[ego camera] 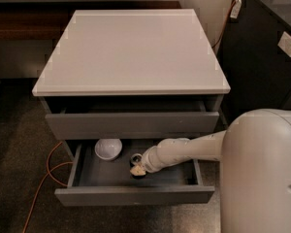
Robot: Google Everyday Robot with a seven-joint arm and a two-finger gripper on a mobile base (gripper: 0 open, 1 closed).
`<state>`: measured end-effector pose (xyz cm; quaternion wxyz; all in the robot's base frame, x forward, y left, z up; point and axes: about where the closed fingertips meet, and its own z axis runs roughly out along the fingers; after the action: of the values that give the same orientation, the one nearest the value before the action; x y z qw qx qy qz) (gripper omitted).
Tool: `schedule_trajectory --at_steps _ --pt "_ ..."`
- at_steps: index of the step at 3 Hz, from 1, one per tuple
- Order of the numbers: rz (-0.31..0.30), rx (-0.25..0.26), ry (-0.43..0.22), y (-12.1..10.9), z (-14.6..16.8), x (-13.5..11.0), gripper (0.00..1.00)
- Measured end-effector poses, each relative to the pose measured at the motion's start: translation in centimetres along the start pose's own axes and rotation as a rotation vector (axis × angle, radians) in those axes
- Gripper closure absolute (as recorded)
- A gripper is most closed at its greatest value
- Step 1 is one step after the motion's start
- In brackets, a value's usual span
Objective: Pick pepsi can from middle drawer and place on counter
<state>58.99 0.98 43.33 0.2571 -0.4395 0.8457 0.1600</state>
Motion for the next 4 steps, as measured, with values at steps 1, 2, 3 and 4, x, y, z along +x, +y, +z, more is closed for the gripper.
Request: schedule_trajectory --at_steps 1,2,3,4 --pt "-0.038 0.000 -0.014 0.5 -1.1 -0.7 0.80" --pt "-0.118 -0.005 -0.054 1.1 -3.8 -2.7 1.00" --pt "-0.212 -0.060 -0.126 2.7 -7.4 -4.7 1.00" --pt "-0.303 -0.132 -0.205 4.4 -10.7 -7.0 1.00"
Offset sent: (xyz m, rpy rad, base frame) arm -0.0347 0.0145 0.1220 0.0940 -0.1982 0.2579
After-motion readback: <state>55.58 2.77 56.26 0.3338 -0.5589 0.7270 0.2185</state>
